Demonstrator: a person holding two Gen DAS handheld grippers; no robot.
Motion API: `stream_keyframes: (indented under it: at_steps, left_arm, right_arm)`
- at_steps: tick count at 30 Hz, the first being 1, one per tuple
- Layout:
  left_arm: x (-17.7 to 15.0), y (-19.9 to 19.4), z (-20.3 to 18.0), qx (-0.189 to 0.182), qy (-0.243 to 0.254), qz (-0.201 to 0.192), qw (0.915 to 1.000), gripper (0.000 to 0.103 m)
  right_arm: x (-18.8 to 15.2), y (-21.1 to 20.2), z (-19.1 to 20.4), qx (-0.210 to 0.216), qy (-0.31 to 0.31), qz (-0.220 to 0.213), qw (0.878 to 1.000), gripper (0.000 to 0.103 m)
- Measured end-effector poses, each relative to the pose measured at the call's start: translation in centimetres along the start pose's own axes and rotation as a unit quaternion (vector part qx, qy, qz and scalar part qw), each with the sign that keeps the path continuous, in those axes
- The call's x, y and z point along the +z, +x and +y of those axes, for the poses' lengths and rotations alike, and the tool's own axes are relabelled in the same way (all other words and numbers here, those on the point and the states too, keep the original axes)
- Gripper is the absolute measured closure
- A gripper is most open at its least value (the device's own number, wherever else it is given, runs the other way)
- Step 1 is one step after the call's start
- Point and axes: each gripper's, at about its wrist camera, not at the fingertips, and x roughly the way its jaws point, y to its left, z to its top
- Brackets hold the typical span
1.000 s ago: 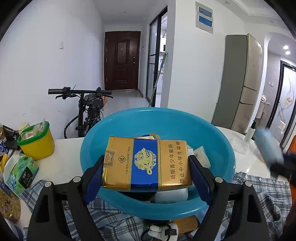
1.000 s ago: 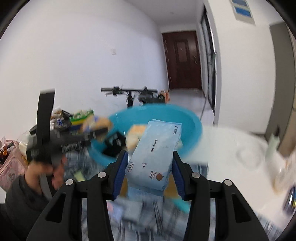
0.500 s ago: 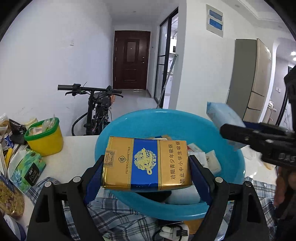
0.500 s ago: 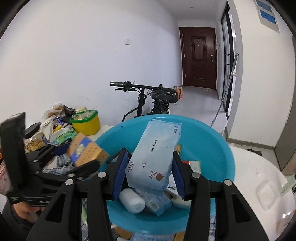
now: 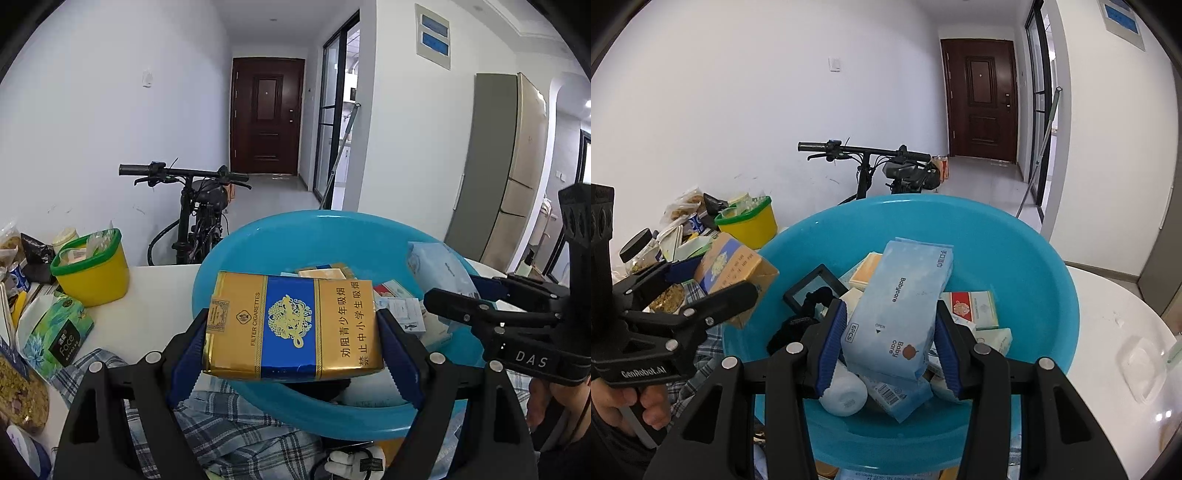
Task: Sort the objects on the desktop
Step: 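Carry the wipes pack over the basin with the right gripper while the left holds the box, then lower the wipes pack and cigarette box into the basin and open both grippers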
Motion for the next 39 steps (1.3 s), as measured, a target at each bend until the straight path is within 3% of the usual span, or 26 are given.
stream_keyframes:
  at_steps: [13,14,15,16,18,36,39]
  left_arm:
    - [0.0,-0.1,-0.1,0.001,0.001,0.0,1.0,0.016]
    - [0.0,-0.1,-0.1,0.002,0.0,-0.001,1.0,0.016]
    - [0.1,-0.1,-0.1,0.003,0.0,-0.001,1.0,0.016]
    - [0.1,-0.1,0.0,0.003,-0.001,0.0,1.0,0.016]
    - [0.1,-0.1,0.1,0.006,-0.003,0.0,1.0,0.016]
    - [0.0,0.1,-0.1,-0.003,-0.001,0.002,1.0,0.015]
    - [0.1,0.4,0.0,0.005,-0.01,0.014,0.9998,0.004]
  right_arm:
    - [0.1,-0.2,0.7,-0.008,-0.008,-0.007,1.0,0.057]
    - [0.1,-0.3,0.8,-0.011,-0.01,-0.011,1.0,0.047]
    - [0.1,-0.4,0.8,-0.016,-0.012,-0.016,1.0,0.016]
    - [0.0,-0.5,0.8,-0.024,-0.011,-0.02,0.999,0.0]
    - [0.1,-1.0,0.8,-0.044,-0.012,-0.032,0.998,0.0]
    - [0.2,-1.5,0.0,-0.04,0.014,-0.038,0.998,0.0]
    - [0.2,-1.5,0.0,-0.041,0.016,-0.041,0.998,0.0]
